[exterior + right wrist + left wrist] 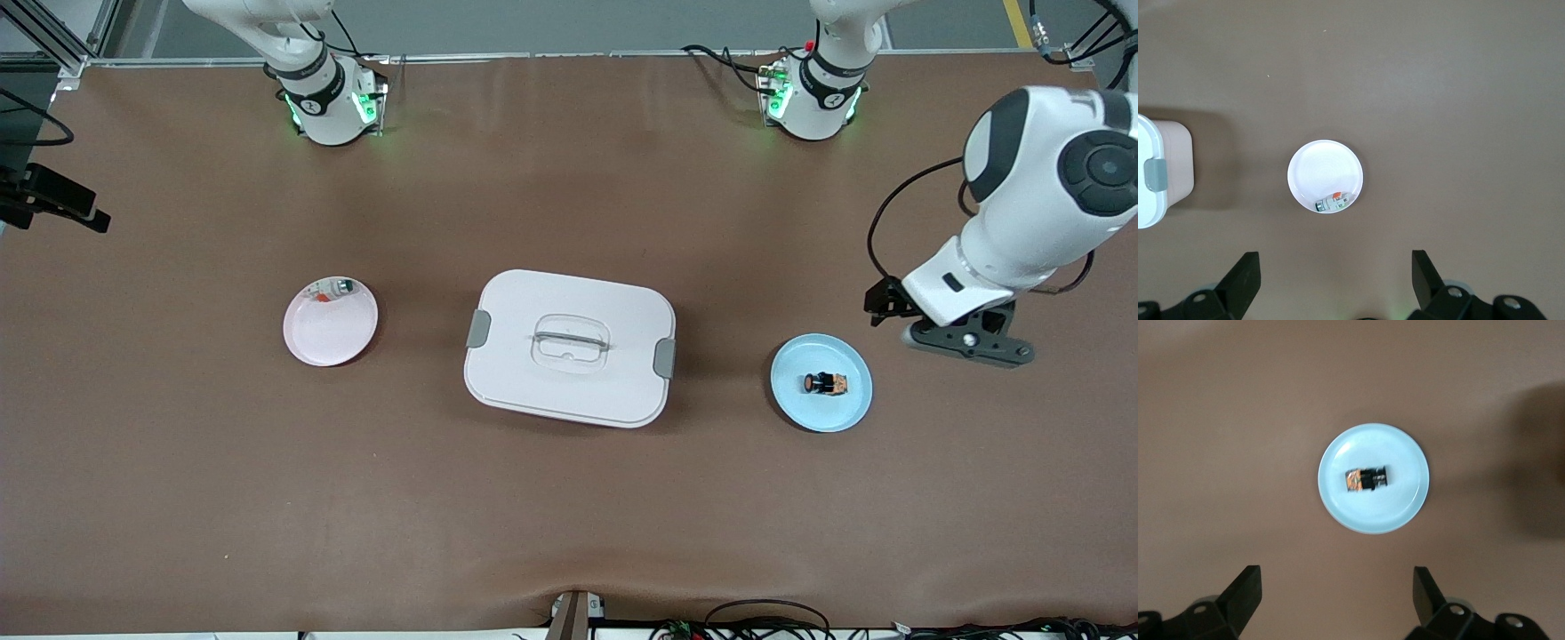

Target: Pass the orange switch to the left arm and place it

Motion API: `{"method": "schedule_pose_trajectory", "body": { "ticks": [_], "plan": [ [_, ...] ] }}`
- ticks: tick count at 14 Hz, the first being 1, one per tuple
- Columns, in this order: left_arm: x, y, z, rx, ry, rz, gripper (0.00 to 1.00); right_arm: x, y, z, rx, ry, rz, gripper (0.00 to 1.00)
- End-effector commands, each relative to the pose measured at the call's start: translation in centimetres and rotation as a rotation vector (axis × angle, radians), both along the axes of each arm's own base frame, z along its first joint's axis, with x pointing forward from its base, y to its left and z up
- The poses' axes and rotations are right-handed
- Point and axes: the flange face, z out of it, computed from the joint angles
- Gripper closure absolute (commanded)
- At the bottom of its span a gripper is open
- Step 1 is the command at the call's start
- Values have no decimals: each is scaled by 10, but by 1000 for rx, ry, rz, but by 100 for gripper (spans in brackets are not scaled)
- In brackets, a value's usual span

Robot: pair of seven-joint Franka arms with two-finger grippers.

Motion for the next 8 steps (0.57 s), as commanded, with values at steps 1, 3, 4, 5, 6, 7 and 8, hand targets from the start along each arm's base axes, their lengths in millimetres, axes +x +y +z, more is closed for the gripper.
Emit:
{"method": "schedule_pose_trajectory", "body": {
  "ticks": [1,3,4,5,6,7,8],
  "plan": [
    [-8,11,53,23,27,106,0,-7,0,3,-8,-8,-25,0],
    [-9,26,86,30,32,141,0,-6,0,4,-10,-17,-25,0],
    [-9,39,97,33,34,164,0,-6,-1,5,-10,-20,-27,0],
    [-11,50,107,34,35,175,0,-5,-1,3,-10,-17,-27,0],
    [-15,61,116,36,47,193,0,-5,-1,3,-10,-19,-27,0],
    [-15,68,125,18,40,205,0,-4,-2,4,-12,-25,-26,0],
    [-15,70,136,6,19,207,0,-4,-2,4,-24,-30,-26,0]
  ]
}}
